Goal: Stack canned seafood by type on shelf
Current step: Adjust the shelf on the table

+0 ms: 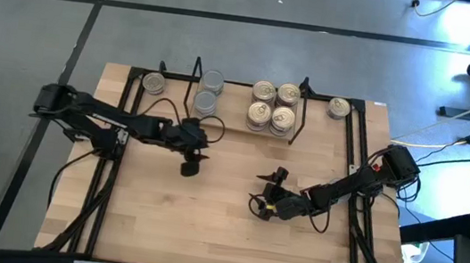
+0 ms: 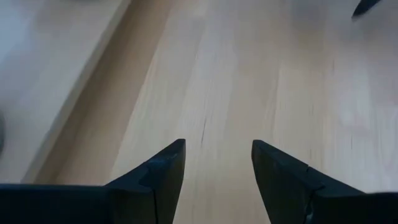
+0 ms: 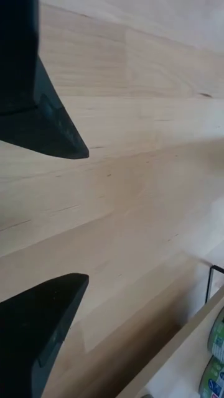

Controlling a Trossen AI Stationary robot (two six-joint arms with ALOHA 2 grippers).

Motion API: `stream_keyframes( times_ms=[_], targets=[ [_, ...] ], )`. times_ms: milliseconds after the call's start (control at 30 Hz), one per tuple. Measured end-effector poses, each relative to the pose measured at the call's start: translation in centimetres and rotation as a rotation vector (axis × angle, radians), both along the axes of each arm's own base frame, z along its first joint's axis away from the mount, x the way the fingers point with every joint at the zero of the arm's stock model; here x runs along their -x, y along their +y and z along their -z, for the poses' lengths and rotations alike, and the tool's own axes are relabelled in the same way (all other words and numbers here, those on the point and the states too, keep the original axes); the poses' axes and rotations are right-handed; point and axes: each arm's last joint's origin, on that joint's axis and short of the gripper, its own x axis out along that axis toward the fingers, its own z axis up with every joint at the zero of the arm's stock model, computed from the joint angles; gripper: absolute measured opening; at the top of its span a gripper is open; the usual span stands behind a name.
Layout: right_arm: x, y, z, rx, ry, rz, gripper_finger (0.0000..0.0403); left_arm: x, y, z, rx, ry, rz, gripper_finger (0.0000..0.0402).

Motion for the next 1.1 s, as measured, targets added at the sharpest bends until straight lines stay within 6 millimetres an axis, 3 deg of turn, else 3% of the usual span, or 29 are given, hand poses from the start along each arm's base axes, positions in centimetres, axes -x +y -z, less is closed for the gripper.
stream_keyframes(
  times_ms=[367,500,667,1100],
  targets=[
    [0.0,0.0,0.0,-0.002,-0.005,0.000,0.0314,-8.2,2.6,3.4,-0.099,0.061,0.032,0.0184],
    [0.0,0.0,0.0,-0.002,-0.003,0.000,0.0314,-10.1,3.8,4.4,-0.112,0.074,0.024,0.0184],
    [0.0,0.0,0.0,-0.002,-0.003,0.000,0.0314,-11.0,5.1,4.4,-0.144,0.007,0.019,0.0184],
    [0.0,0.0,0.0,-0.001,-0.002,0.000,0.0314,-10.6,7.3,4.4,-0.156,-0.001,-0.033,0.0184]
  ],
)
